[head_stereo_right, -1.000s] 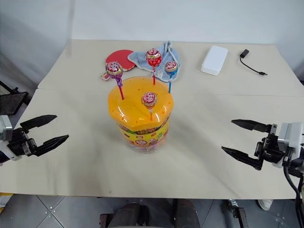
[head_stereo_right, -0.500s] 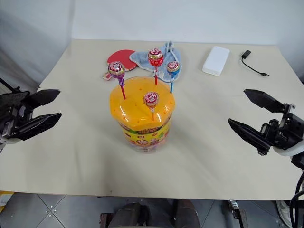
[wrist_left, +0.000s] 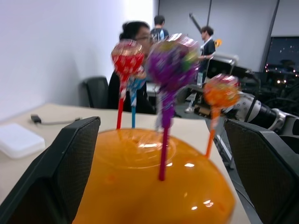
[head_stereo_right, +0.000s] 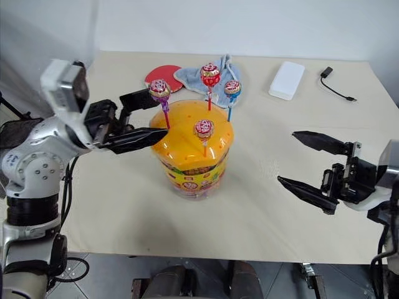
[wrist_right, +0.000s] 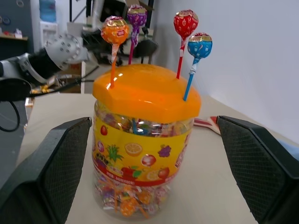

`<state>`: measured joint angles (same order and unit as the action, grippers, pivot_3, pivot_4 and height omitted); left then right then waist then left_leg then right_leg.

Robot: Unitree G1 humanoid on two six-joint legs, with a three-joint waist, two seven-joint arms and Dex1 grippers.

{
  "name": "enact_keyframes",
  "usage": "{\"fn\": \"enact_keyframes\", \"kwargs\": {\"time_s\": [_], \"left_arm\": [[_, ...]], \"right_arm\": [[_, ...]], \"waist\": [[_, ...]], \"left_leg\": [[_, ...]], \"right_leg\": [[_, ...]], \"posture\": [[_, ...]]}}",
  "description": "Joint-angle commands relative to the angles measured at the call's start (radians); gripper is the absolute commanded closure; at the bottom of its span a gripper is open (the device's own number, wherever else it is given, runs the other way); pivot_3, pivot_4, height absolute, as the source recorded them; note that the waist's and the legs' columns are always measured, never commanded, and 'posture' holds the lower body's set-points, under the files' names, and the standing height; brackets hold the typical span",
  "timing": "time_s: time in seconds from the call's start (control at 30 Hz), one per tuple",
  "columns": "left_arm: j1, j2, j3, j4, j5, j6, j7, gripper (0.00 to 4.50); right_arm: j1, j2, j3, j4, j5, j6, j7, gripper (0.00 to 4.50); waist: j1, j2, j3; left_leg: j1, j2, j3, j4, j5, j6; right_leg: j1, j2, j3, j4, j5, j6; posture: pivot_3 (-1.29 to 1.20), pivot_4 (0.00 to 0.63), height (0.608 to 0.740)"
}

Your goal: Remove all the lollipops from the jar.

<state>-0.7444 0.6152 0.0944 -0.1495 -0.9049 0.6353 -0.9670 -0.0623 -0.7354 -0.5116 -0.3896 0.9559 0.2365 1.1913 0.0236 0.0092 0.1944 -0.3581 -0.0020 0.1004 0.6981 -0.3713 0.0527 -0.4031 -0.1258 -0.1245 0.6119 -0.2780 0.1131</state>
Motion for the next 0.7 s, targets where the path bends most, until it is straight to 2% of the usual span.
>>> {"fn": "enact_keyframes", "kwargs": {"time_s": [0.03,0.17,0.43,0.5,0.63,0.7], "left_arm": [[-0.038,-0.008,0.007,0.012,-0.002,0.024,0.005,0.59],[-0.051,-0.016,0.005,0.01,-0.022,0.061,-0.032,1.8],[-0.066,-0.014,0.051,0.043,-0.055,0.105,-0.082,4.34],[-0.069,-0.004,0.091,0.064,-0.072,0.103,-0.096,4.46],[-0.107,0.017,0.26,0.165,-0.197,0.137,-0.048,4.46],[-0.078,0.083,0.325,0.212,-0.198,0.167,-0.032,4.46]], "right_arm": [[-0.018,0.025,-0.02,-0.039,0.047,-0.015,-0.025,0.0],[-0.038,0.046,-0.025,-0.055,0.084,0.004,-0.074,0.0],[-0.025,0.04,-0.015,-0.069,0.097,0.007,-0.044,0.0],[-0.023,0.038,-0.01,-0.064,0.094,0.009,-0.033,0.0],[-0.035,0.041,0.011,-0.05,0.089,0.015,-0.024,0.0],[-0.046,0.044,0.025,-0.038,0.083,0.016,-0.018,0.0]], "waist": [[0.0,0.0,0.0],[0.0,0.0,0.0],[0.001,0.0,0.0],[0.0,0.0,0.0],[-0.004,0.0,0.0],[-0.007,0.0,0.0]], "left_leg": [[0.0,0.0,0.0,0.0,0.0,0.0],[0.0,0.0,-0.002,0.001,0.0,0.0],[0.0,0.0,-0.006,0.002,0.0,0.0],[0.0,-0.001,-0.006,0.002,0.0,0.0],[0.0,0.0,-0.007,0.002,0.0,0.0],[0.001,0.0,-0.007,0.002,0.0,0.0]], "right_leg": [[0.0,0.0,0.0,0.0,0.0,0.0],[0.002,-0.001,-0.001,-0.001,0.0,0.0],[0.006,-0.001,-0.005,-0.003,0.0,0.001],[0.006,-0.001,-0.005,-0.003,0.0,0.001],[0.006,-0.001,-0.005,-0.003,0.0,0.001],[0.006,-0.002,-0.005,-0.003,0.0,0.001]], "posture": [[0.0,0.15,0.74],[0.0,0.15,0.74],[0.0,0.15,0.74],[0.0,0.15,0.74],[0.0,0.15,0.74],[0.0,0.15,0.74]]}}
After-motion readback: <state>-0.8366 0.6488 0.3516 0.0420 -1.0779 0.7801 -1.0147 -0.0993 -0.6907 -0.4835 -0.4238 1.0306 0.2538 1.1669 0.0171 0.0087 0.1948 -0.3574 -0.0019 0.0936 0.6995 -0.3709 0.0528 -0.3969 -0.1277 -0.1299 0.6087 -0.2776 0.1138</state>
